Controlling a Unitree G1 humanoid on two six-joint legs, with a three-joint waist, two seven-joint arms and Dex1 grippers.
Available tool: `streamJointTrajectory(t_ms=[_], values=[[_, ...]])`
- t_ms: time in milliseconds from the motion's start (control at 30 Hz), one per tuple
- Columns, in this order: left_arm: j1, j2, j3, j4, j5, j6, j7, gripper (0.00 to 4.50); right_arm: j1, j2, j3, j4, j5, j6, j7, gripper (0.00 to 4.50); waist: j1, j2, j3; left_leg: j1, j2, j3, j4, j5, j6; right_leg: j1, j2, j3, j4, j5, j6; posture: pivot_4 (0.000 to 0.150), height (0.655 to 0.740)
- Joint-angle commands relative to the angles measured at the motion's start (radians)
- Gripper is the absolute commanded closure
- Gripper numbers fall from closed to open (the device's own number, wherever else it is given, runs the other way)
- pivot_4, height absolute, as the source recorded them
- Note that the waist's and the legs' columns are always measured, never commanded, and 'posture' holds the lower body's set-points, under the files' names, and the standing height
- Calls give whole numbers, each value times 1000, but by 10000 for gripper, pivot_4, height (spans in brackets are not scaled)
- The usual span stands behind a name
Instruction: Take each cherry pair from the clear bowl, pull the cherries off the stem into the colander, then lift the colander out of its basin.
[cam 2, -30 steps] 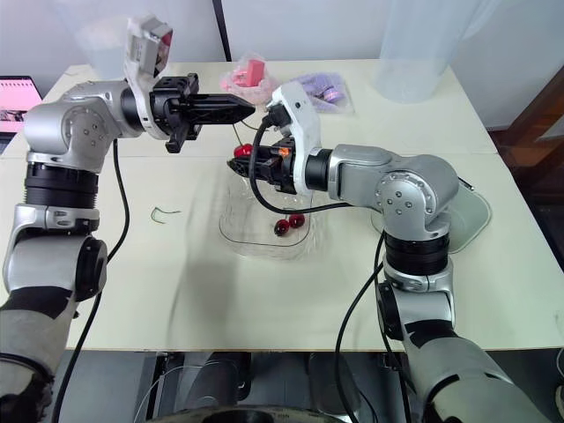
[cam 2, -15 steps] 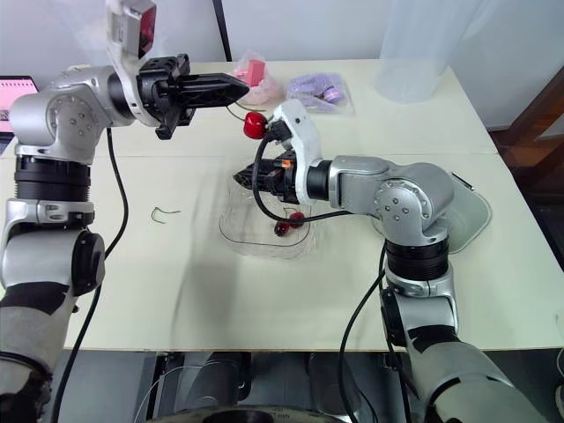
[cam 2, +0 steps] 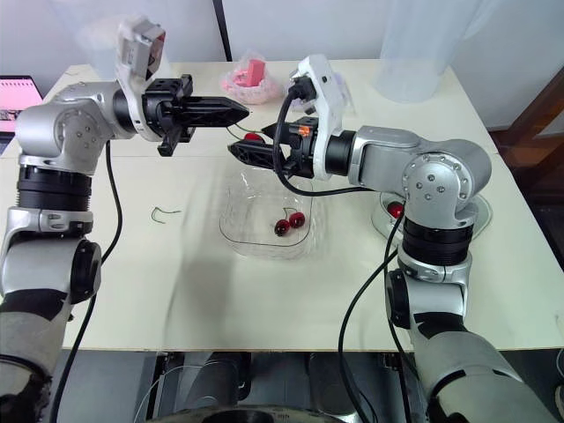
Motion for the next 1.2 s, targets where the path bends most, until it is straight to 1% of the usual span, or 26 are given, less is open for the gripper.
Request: streamJointTrajectory(t_ms=[33,333,433,567,600,633,667,767,1000,1200], values=[[-17,5,16,-39,-9,-11,-4,45000,-28,16,-12,-10,29,-1,0,601,0,0,0,0,0,0,0,0,0,0,0,0,0,0,0,1500,7348],[-17,5,26,-44,-12,-11,9,45000,-11,16,18,-12,32,5,13,601,0,0,0,0,0,0,0,0,0,0,0,0,0,0,0,1500,7348],[-15,5,26,-43,-12,-12,9,45000,-9,18,20,-9,27,-3,9,8005,0,0,0,0,0,0,0,0,0,0,0,0,0,0,0,1500,7348],[-16,6,26,-37,-10,-15,8,45000,-6,15,28,-14,24,-10,13,27083,0,0,0,0,0,0,0,0,0,0,0,0,0,0,0,1500,7348],[-15,6,26,-38,-10,-15,7,45000,-4,14,29,-16,24,-10,13,33272,0,0,0,0,0,0,0,0,0,0,0,0,0,0,0,1500,7348],[-15,7,26,-37,-10,-15,7,45000,-4,14,30,-17,24,-9,12,37091,0,0,0,0,0,0,0,0,0,0,0,0,0,0,0,1500,7348],[-15,7,25,-37,-10,-16,6,45000,-3,15,29,-17,24,-8,9,38131,0,0,0,0,0,0,0,0,0,0,0,0,0,0,0,1500,7348],[-19,7,25,-33,-8,-18,4,45000,2,11,31,-21,22,-3,5,38155,0,0,0,0,0,0,0,0,0,0,0,0,0,0,0,1500,7348],[-63,-5,54,9,-24,-9,22,45000,53,-35,104,-58,-3,1,22,38155,1,0,0,0,0,0,0,0,1,0,0,0,0,0,0,1500,7348],[-85,-4,69,32,-28,0,26,45000,82,-48,126,-73,-3,1,25,38155,0,0,0,0,0,0,0,0,1,0,0,0,0,0,0,1500,7348]])
